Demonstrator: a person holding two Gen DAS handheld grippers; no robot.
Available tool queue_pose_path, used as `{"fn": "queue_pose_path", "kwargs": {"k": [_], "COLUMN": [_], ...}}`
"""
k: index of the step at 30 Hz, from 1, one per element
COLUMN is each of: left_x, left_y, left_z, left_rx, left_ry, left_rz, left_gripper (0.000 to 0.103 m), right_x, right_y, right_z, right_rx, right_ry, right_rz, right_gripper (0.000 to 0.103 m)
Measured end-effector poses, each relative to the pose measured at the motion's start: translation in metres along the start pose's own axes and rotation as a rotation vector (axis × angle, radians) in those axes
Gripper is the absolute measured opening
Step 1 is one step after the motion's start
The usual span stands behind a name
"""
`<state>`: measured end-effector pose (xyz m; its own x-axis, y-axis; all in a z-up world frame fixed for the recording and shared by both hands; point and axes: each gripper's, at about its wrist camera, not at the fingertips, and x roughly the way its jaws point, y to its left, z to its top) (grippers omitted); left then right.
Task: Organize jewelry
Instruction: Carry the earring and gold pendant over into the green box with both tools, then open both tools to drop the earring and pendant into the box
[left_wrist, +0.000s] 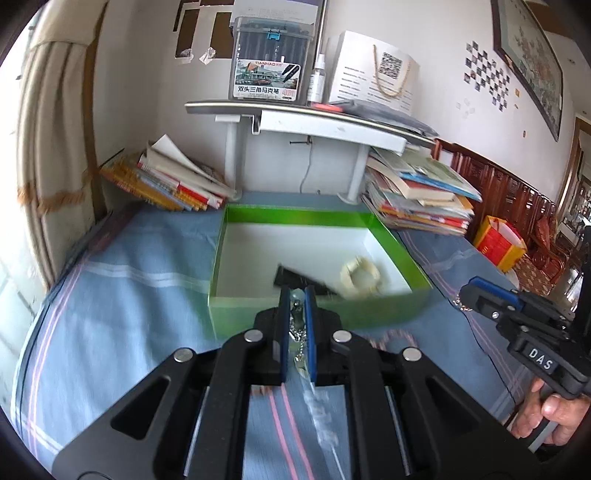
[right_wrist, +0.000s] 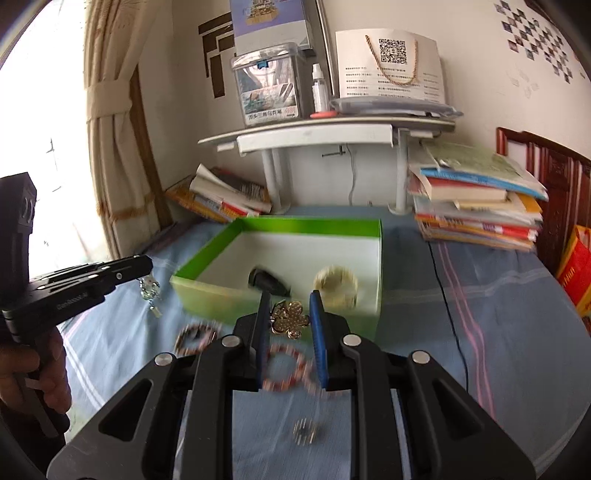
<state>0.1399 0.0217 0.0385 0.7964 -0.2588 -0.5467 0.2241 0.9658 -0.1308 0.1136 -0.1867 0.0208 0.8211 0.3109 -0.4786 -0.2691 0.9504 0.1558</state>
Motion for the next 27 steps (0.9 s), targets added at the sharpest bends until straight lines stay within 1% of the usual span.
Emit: {"fn": "queue_pose_path", "kwargs": {"k": [4,7,8,11,12,13,14,15,16,17,20,22,24,27], "left_x": [0.046,0.082,0.097,0.126,0.134,0.140,0.144,0.144,0.136,0.129,0.095,0.060,0.025,-0.012], "left_y": [0.007,0.013,0.018,0.028,0.031,0.034,0.038,0.042,0.046,0.048,0.048,0.045,0.041,0.035], "left_z": [0.040,0.064,0.072,0.083,0.084,0.085,0.085,0.086,0.085,0.084,0.080,0.073,0.060,0.033], "left_rx": [0.008,0.008,0.005,-0.003,-0.008,-0.016,-0.029,-0.051,-0.079,-0.089,-0.077,-0.064,-0.063,-0.046], "left_ry": [0.016,0.041,0.055,0.081,0.093,0.103,0.103,0.080,0.038,0.014,-0.045,-0.103,-0.150,-0.172], "left_rz": [0.026,0.050,0.060,0.087,0.099,0.104,0.105,0.113,0.125,0.124,0.130,0.137,0.128,0.138], "left_gripper": [0.008,0.008,0.008,0.008,0.013,0.021,0.052,0.071,0.073,0.073,0.074,0.077,0.082,0.084], "right_x": [0.046,0.083,0.093,0.124,0.133,0.138,0.141,0.139,0.129,0.121,0.075,0.040,0.015,-0.026], "right_y": [-0.023,-0.040,-0.044,-0.054,-0.057,-0.061,-0.066,-0.069,-0.072,-0.072,-0.070,-0.065,-0.060,-0.047], "right_z": [0.038,0.058,0.062,0.071,0.073,0.074,0.076,0.076,0.077,0.077,0.074,0.068,0.059,0.039], "right_rx": [0.025,0.051,0.054,0.060,0.065,0.074,0.090,0.105,0.117,0.119,0.121,0.116,0.116,0.110], "right_ry": [0.000,0.031,0.042,0.069,0.070,0.068,0.055,0.036,0.008,-0.010,-0.100,-0.154,-0.184,-0.210], "right_rz": [0.003,0.018,0.012,0.005,-0.005,-0.013,-0.016,-0.026,-0.030,-0.026,-0.030,-0.023,-0.017,-0.008], "right_gripper": [0.021,0.021,0.021,0.021,0.025,0.039,0.047,0.053,0.054,0.054,0.056,0.061,0.061,0.062]}}
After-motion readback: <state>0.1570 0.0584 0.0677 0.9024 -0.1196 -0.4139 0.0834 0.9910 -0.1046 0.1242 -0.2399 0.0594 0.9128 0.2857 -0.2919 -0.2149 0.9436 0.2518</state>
